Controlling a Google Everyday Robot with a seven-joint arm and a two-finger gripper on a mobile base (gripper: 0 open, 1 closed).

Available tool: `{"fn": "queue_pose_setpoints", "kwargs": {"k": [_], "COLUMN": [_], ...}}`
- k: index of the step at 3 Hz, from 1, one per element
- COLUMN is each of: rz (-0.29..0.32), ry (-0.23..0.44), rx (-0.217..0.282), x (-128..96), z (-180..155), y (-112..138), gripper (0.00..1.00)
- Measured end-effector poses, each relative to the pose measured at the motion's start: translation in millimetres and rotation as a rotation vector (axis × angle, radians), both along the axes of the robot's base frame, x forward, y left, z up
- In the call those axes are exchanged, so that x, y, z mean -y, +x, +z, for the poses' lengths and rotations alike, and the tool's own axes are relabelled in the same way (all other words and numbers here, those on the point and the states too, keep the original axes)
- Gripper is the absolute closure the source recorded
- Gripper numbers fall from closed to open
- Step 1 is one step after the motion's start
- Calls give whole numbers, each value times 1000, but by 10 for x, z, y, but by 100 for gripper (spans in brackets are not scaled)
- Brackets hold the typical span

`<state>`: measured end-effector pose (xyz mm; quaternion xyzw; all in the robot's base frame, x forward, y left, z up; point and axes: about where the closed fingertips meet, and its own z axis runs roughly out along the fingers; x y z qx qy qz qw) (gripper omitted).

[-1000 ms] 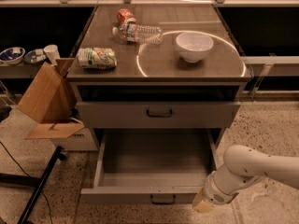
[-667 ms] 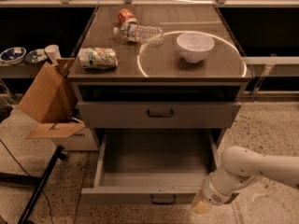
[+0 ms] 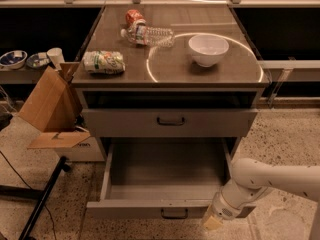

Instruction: Close middle drawer

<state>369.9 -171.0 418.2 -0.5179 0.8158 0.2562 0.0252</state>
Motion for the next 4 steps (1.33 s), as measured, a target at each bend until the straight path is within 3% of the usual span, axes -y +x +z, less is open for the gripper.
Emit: {"fn": "queue_pose_setpoints", "kwargs": {"k": [1,2,4], "rz": [0,-101,-188], "ry": [0,90,172], "rx": [0,38,76], "x": [0,48,104], "z": [0,-85,-127], "y": [0,112,275], "gripper": [100,100,100]}}
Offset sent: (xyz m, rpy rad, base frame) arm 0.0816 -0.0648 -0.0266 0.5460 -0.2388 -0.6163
